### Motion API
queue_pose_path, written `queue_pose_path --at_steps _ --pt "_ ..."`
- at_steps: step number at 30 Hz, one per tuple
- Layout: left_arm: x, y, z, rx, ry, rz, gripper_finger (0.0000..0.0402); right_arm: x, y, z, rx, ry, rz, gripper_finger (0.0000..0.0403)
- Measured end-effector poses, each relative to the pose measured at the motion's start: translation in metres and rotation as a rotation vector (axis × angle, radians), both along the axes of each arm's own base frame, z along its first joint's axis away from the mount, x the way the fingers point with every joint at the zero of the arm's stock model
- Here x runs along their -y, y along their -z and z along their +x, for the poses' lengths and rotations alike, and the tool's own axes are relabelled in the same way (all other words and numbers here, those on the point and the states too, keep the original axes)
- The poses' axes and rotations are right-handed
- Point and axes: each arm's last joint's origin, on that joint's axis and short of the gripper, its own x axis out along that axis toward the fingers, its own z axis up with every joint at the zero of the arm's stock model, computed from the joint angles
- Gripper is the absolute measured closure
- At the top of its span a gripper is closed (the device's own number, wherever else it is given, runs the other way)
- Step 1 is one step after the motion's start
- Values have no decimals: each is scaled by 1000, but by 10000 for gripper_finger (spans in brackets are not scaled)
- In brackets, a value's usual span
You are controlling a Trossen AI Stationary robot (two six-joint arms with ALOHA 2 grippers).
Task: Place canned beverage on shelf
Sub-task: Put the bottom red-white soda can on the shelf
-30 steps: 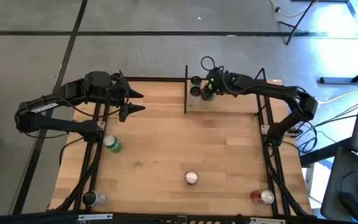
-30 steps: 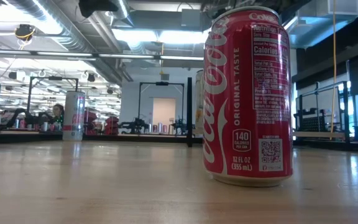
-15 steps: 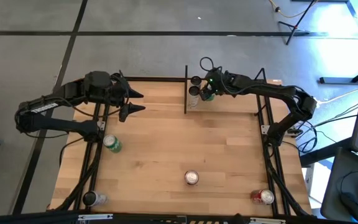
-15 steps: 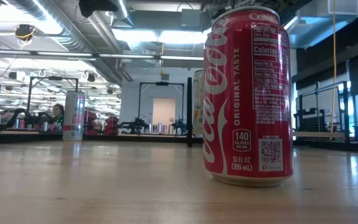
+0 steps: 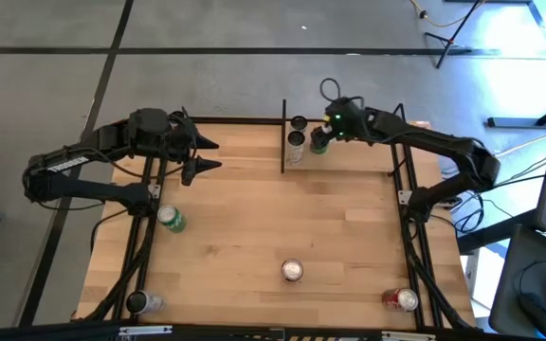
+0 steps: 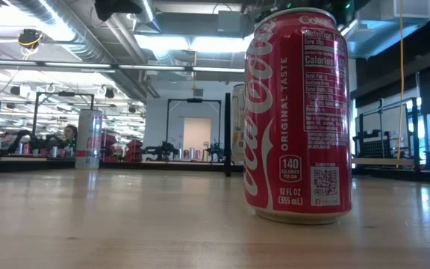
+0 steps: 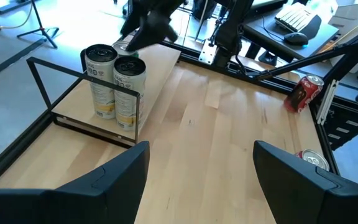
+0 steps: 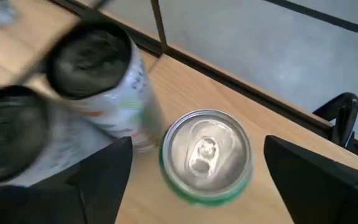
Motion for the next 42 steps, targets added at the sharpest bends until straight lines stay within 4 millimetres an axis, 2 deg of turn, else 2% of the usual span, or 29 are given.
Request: queue_pose_path --at_steps 8,13,21,26,30,36,42 --pt "-1 -2 1 15 -17 13 128 -22 -37 -30 139 -112 47 66" --pt "-3 -4 4 41 -64 24 128 -34 -51 -47 178 -194 66 66" --pt "-18 14 39 -47 -202 51 128 -71 -69 -59 142 -442 -86 66" --pt "-33 22 49 -65 -313 22 128 -84 -73 -63 132 -478 -119 66" --pt "-48 16 44 -52 -412 -28 128 -87 -69 -70 69 -512 -103 66" --pt "-72 0 23 -43 -605 -85 128 -88 -64 -74 -15 -577 -112 65" --pt "-84 -6 4 -98 -725 -109 128 -90 -63 -74 -34 -671 -118 65"
